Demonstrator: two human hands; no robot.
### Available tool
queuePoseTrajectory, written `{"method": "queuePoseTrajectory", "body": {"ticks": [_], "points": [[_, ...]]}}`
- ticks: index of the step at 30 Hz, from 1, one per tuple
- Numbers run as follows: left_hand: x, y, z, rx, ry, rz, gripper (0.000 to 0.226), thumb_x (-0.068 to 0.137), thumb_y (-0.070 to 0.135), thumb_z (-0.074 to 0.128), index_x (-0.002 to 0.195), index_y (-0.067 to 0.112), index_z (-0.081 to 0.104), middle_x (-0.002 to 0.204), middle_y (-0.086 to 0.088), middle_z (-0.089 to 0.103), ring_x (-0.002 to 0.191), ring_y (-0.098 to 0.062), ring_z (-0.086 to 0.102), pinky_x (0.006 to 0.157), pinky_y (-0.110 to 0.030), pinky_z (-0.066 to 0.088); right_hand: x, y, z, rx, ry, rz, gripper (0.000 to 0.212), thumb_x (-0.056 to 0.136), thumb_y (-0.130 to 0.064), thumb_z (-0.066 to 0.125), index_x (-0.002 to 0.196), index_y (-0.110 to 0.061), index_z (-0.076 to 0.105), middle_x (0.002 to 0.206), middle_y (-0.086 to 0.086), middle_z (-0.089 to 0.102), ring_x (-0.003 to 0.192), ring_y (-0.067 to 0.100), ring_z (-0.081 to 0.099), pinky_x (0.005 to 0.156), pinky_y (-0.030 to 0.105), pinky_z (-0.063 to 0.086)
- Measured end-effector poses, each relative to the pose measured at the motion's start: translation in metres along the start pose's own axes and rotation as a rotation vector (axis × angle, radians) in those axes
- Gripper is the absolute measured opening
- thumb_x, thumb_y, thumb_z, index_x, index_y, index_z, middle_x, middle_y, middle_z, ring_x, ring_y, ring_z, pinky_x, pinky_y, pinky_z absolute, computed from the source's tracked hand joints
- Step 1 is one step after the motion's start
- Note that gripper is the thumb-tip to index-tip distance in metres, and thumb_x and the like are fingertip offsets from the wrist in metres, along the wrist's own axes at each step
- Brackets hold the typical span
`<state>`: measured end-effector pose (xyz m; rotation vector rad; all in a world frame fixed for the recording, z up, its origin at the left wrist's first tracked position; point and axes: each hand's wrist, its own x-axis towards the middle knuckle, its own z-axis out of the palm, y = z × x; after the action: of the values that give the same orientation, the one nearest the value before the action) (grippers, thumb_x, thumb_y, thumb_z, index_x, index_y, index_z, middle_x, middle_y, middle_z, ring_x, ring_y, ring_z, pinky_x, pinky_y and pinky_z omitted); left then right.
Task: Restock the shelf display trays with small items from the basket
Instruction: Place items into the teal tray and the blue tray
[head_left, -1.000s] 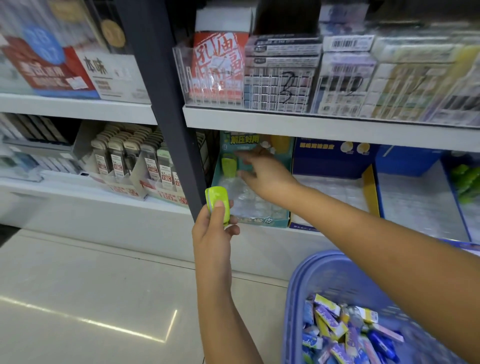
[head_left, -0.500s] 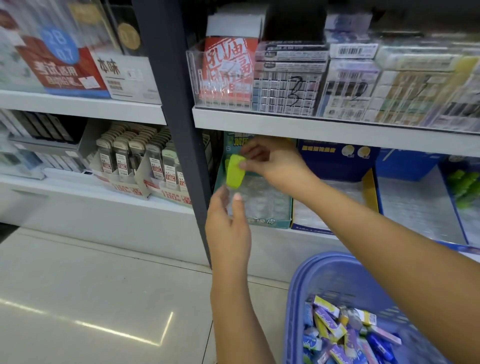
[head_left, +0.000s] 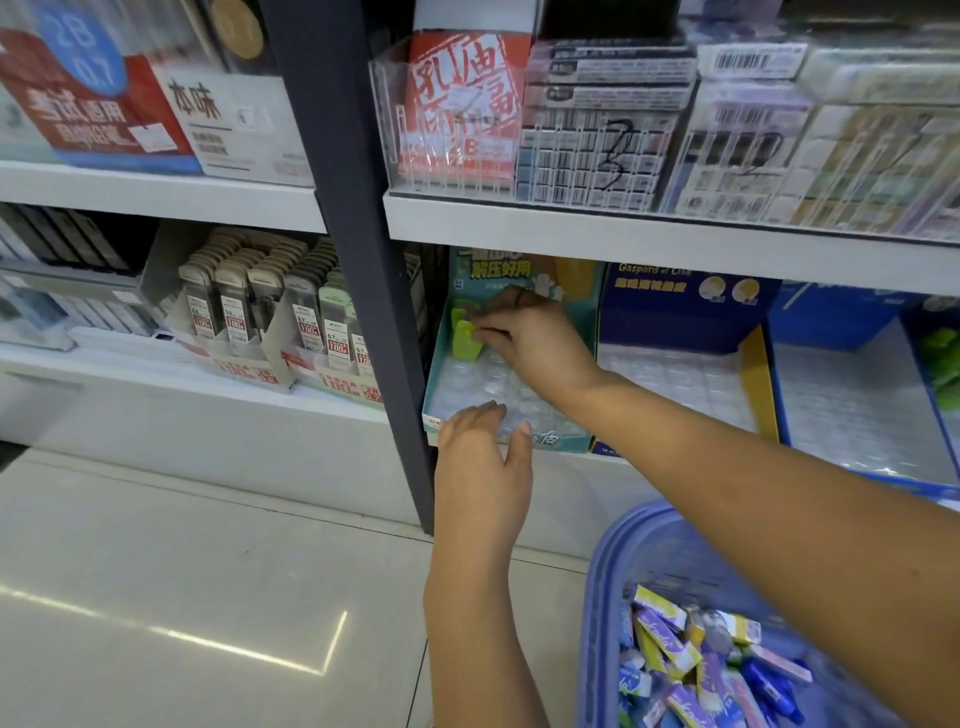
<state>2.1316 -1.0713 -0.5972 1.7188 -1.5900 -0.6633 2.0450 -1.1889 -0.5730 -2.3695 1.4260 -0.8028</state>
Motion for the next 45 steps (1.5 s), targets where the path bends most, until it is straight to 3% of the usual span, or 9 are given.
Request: {"method": "queuePoseTrajectory", "body": {"ticks": [15,19,21,24,28,33,39,43,45], "points": [[-0.004,0.008,-0.005,-0.029,0.032,-0.016,0.039,0.097,0.025,0.050,0.134,0.011,0.053,0.139,-0.001,0.052,0.131,-0.015,0.042,0.105,-0.024,0.033,0.000,-0.006,-0.014,-0.260,-0.212,-0.019,0.043,0.099,-0.014,0.038,0.141,-0.027,0.042,0.147,0.007,0.041,0.131,0.026,0.043,0.106,0.033,0.038],[-0.020,0.032,-0.009,-0.167,0.122,0.059,0.022,0.097,0.026,0.048,0.106,0.021,0.068,0.101,0.011,0.068,0.099,-0.010,0.063,0.080,-0.013,0.045,-0.066,0.000,-0.058,-0.082,-0.119,0.024,0.044,0.095,-0.013,0.048,0.138,-0.023,0.047,0.128,0.008,0.060,0.110,0.020,0.058,0.092,0.023,0.043],[-0.024,0.047,0.000,-0.224,-0.004,0.093,0.023,0.095,0.025,0.048,0.085,0.024,0.070,0.081,0.014,0.069,0.082,-0.010,0.066,0.076,-0.024,0.052,-0.121,0.015,-0.083,-0.037,-0.073,0.088,0.027,0.092,-0.017,0.055,0.117,-0.015,0.065,0.101,0.005,0.071,0.085,0.012,0.061,0.071,0.014,0.037],[-0.032,0.067,0.040,-0.150,-0.277,0.084,0.026,0.093,0.021,0.053,0.075,0.013,0.071,0.075,-0.004,0.072,0.078,-0.024,0.068,0.075,-0.036,0.055,-0.208,0.049,-0.103,-0.043,-0.297,0.271,0.017,0.090,-0.019,0.060,0.102,-0.013,0.070,0.094,0.004,0.072,0.082,0.014,0.064,0.071,0.014,0.039],[-0.073,0.080,0.129,0.233,-0.787,0.117,0.018,0.087,0.010,0.055,0.081,0.003,0.070,0.082,-0.020,0.065,0.080,-0.031,0.064,0.076,-0.039,0.052,-0.299,0.099,-0.088,-0.128,-0.737,0.595,0.029,0.085,-0.023,0.065,0.113,-0.016,0.066,0.106,0.005,0.069,0.098,0.019,0.063,0.068,0.019,0.039],[-0.154,0.049,0.209,0.637,-1.221,0.226,0.022,0.087,0.002,0.054,0.107,-0.007,0.061,0.103,-0.024,0.061,0.104,-0.037,0.060,0.082,-0.042,0.049,-0.378,0.143,-0.051,-0.121,-1.235,0.742,0.028,0.078,-0.013,0.071,0.105,-0.007,0.070,0.083,0.011,0.066,0.070,0.015,0.053,0.060,0.022,0.038],[-0.190,0.018,0.238,0.744,-1.161,0.544,0.038,0.086,0.010,0.060,0.123,0.011,0.057,0.123,-0.019,0.049,0.117,-0.035,0.045,0.093,-0.041,0.041,-0.432,0.158,-0.023,-0.030,-1.265,0.960,0.037,0.078,-0.026,0.074,0.108,-0.005,0.066,0.102,0.014,0.068,0.078,0.017,0.056,0.077,0.031,0.051],[-0.193,0.011,0.246,0.713,-1.153,0.537,0.023,0.084,0.018,0.061,0.105,0.008,0.065,0.116,-0.015,0.049,0.113,-0.033,0.042,0.086,-0.037,0.037,-0.429,0.157,-0.009,0.073,-1.325,1.136,0.026,0.080,-0.022,0.074,0.070,-0.007,0.056,0.042,0.000,0.061,0.050,0.010,0.057,0.060,0.022,0.049],[-0.192,0.012,0.249,0.702,-1.150,0.498,0.020,0.084,0.018,0.058,0.096,0.005,0.066,0.112,-0.016,0.049,0.109,-0.033,0.043,0.080,-0.037,0.035,-0.429,0.156,-0.006,0.123,-1.343,1.242,0.026,0.084,-0.020,0.070,0.072,-0.009,0.050,0.038,-0.002,0.058,0.042,0.006,0.057,0.061,0.019,0.051]]}}
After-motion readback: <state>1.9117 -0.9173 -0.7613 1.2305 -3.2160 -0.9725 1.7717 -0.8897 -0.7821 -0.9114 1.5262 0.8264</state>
